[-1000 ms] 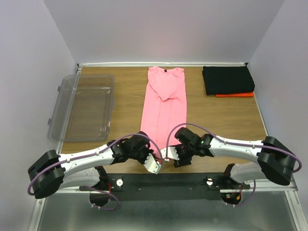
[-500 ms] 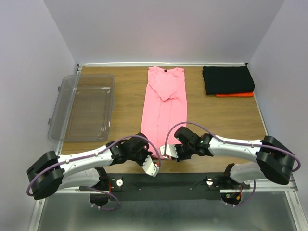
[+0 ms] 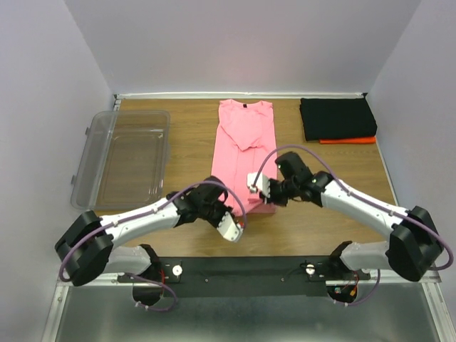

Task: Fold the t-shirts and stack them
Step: Fold the tshirt

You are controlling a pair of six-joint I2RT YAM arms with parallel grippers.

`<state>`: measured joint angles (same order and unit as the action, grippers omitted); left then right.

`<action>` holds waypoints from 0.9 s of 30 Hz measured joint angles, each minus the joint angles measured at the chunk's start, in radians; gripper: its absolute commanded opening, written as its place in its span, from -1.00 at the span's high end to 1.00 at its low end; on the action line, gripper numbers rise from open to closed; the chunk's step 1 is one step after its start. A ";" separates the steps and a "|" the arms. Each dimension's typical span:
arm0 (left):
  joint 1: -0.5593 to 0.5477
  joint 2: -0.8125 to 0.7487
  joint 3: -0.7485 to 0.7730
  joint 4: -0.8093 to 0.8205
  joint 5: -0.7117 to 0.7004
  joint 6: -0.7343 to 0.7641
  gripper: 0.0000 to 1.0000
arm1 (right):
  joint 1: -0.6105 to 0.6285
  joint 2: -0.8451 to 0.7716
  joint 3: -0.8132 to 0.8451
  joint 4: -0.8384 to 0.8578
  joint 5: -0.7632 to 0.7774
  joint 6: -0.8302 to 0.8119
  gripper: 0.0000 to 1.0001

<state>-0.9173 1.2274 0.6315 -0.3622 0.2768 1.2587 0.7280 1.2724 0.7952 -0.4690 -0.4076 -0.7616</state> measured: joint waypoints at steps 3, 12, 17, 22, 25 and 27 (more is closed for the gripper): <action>0.090 0.069 0.098 -0.001 0.008 0.049 1.00 | -0.103 0.074 0.091 -0.011 -0.023 -0.021 0.99; 0.307 0.335 0.372 0.020 0.025 0.132 1.00 | -0.303 0.333 0.348 -0.030 -0.083 -0.035 0.99; 0.376 0.488 0.561 0.043 0.035 0.145 1.00 | -0.336 0.454 0.459 -0.032 -0.096 -0.031 0.99; 0.402 0.589 0.688 0.062 0.047 0.145 1.00 | -0.359 0.536 0.559 -0.048 -0.098 -0.016 0.99; 0.408 0.639 0.734 0.076 0.050 0.145 1.00 | -0.377 0.577 0.620 -0.048 -0.097 -0.003 0.99; 0.414 0.668 0.753 0.081 0.051 0.144 1.00 | -0.386 0.600 0.650 -0.048 -0.096 0.006 0.99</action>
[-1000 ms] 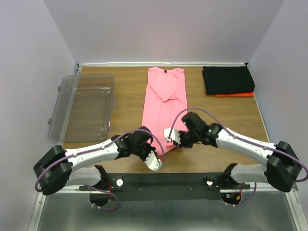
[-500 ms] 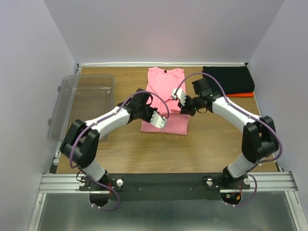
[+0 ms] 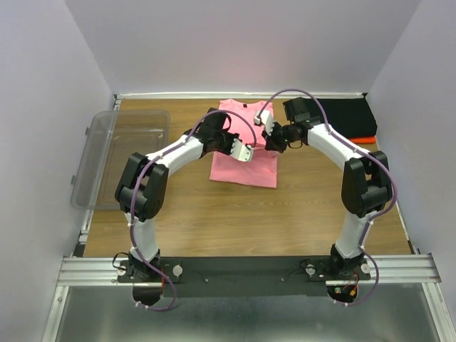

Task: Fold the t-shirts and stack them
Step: Fold the tshirt

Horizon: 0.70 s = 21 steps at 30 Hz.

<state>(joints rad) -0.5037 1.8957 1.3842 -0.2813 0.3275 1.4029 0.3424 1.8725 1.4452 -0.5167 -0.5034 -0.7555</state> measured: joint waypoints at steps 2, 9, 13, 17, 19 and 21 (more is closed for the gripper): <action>0.004 0.020 0.010 0.003 0.001 0.000 1.00 | -0.008 0.019 0.024 -0.002 0.002 0.007 0.99; 0.025 0.064 0.043 0.011 0.002 -0.002 1.00 | -0.025 0.085 0.099 -0.002 0.022 0.034 0.99; 0.031 0.071 0.059 0.020 0.002 -0.008 1.00 | -0.026 0.107 0.117 -0.002 0.025 0.042 0.99; 0.032 0.074 0.061 0.027 0.001 -0.009 1.00 | -0.026 0.130 0.135 -0.002 0.029 0.049 0.99; 0.033 0.080 0.061 0.033 0.002 -0.012 1.00 | -0.026 0.137 0.142 -0.002 0.034 0.051 0.98; 0.033 0.087 0.061 0.034 0.002 -0.013 1.00 | -0.026 0.138 0.143 -0.002 0.038 0.053 0.98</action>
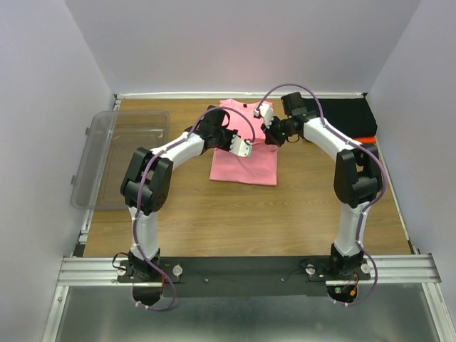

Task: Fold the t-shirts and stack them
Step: Fold the tshirt

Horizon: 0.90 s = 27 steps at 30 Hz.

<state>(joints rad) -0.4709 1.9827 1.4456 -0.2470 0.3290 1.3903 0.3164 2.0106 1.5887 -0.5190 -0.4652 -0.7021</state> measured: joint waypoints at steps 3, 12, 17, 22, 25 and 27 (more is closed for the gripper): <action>0.000 0.014 0.000 0.002 0.000 -0.004 1.00 | 0.000 0.003 0.013 0.000 0.006 0.006 0.98; 0.001 0.032 0.006 0.014 0.000 -0.009 1.00 | -0.002 0.024 0.037 0.000 0.032 0.023 0.95; 0.001 0.037 0.019 0.025 -0.001 -0.015 0.93 | -0.002 0.038 0.044 0.000 0.046 0.029 0.49; 0.000 0.048 0.019 0.105 -0.043 -0.080 -0.95 | -0.002 0.073 0.090 0.005 0.108 0.077 -0.18; 0.000 0.051 0.019 0.185 -0.101 -0.143 -0.97 | -0.003 0.086 0.105 0.052 0.173 0.136 -0.30; 0.000 0.051 0.023 0.240 -0.132 -0.183 -0.97 | -0.003 0.086 0.107 0.084 0.202 0.166 -0.28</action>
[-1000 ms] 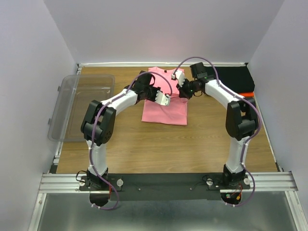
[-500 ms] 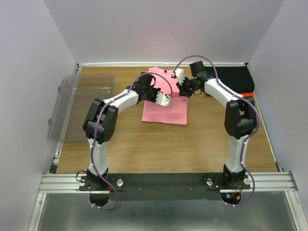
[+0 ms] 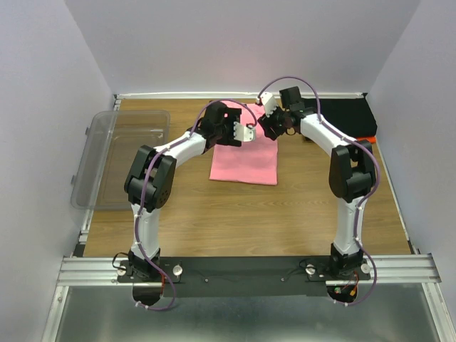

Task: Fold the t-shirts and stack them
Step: Fold the tshirt

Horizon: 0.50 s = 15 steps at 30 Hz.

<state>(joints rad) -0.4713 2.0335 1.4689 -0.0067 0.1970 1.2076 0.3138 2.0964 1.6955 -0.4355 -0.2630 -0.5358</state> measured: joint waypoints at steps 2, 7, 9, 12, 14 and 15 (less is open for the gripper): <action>0.000 -0.001 0.009 0.045 -0.031 -0.033 -0.97 | 0.000 0.000 0.001 0.032 0.020 0.030 -0.27; -0.003 -0.106 -0.061 0.071 -0.027 -0.024 -0.95 | -0.016 -0.091 -0.100 0.067 -0.060 -0.003 -0.48; -0.003 -0.222 -0.192 0.086 -0.008 0.035 -0.95 | -0.026 -0.185 -0.199 0.048 -0.137 -0.100 -0.56; -0.008 -0.434 -0.401 0.078 0.027 0.136 -0.90 | -0.039 -0.365 -0.385 0.014 -0.269 -0.306 -0.56; -0.009 -0.525 -0.501 0.059 0.053 0.193 -0.82 | -0.041 -0.462 -0.502 -0.018 -0.333 -0.438 -0.51; -0.013 -0.547 -0.534 0.041 0.063 0.218 -0.81 | -0.041 -0.481 -0.531 -0.029 -0.348 -0.470 -0.48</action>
<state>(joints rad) -0.4847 1.4860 0.9344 0.0341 0.2600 1.4254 0.2729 1.6150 1.1645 -0.4644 -0.6113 -1.0054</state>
